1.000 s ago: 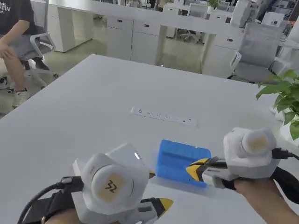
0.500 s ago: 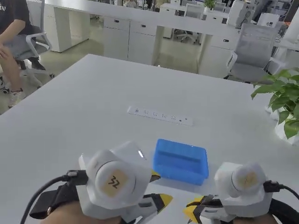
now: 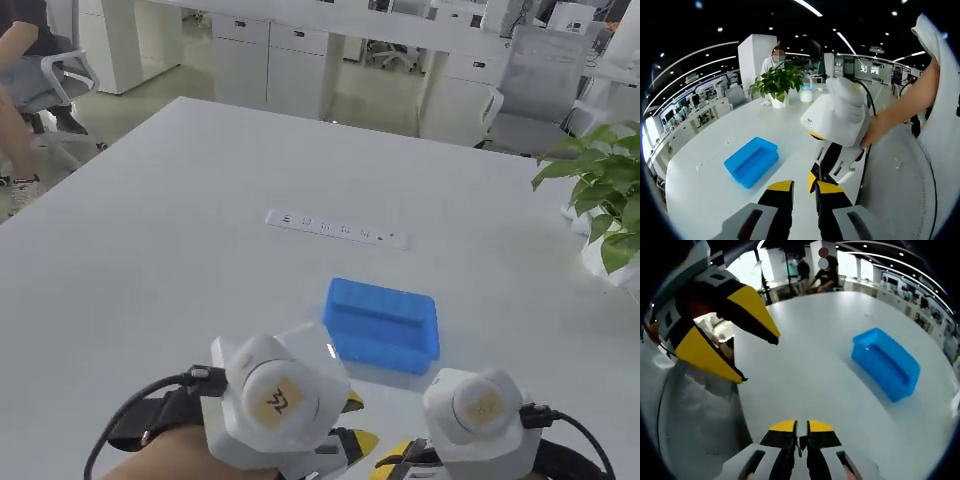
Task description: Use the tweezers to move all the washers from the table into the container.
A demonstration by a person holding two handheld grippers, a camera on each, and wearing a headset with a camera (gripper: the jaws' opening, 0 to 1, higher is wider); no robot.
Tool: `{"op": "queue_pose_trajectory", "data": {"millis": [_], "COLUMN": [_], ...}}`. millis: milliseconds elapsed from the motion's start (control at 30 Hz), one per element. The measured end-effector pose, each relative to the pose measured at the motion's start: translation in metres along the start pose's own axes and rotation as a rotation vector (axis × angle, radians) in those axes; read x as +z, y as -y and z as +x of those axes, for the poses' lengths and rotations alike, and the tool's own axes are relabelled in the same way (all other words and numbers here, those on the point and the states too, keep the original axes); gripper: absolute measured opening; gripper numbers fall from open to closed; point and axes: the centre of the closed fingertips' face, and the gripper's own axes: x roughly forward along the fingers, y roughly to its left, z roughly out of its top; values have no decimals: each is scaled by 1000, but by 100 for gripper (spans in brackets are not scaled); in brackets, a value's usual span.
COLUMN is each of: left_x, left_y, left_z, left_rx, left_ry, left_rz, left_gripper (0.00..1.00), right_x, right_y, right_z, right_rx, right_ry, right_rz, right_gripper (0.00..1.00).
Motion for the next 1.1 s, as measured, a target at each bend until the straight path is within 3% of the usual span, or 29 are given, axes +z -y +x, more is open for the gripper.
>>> {"op": "queue_pose_trajectory", "data": {"millis": [167, 367, 767, 1100], "left_x": [-10, -22, -34, -35], "left_y": [9, 19, 19, 25], "left_z": [12, 22, 29, 29], "left_rx": [-58, -119, -154, -242], "left_ry": [-24, -62, -94, -81], "left_rz": [-14, 28, 67, 91], "left_gripper": [14, 14, 6, 2], "right_x": [-3, -2, 4, 3], "right_y": [-7, -15, -19, -20], "right_z": [8, 13, 18, 18], "right_rx": [-3, 9, 22, 33], "right_ry": [-12, -8, 5, -1], "right_rz": [-66, -121, -161, -197], "right_gripper": [4, 4, 4, 4]}}
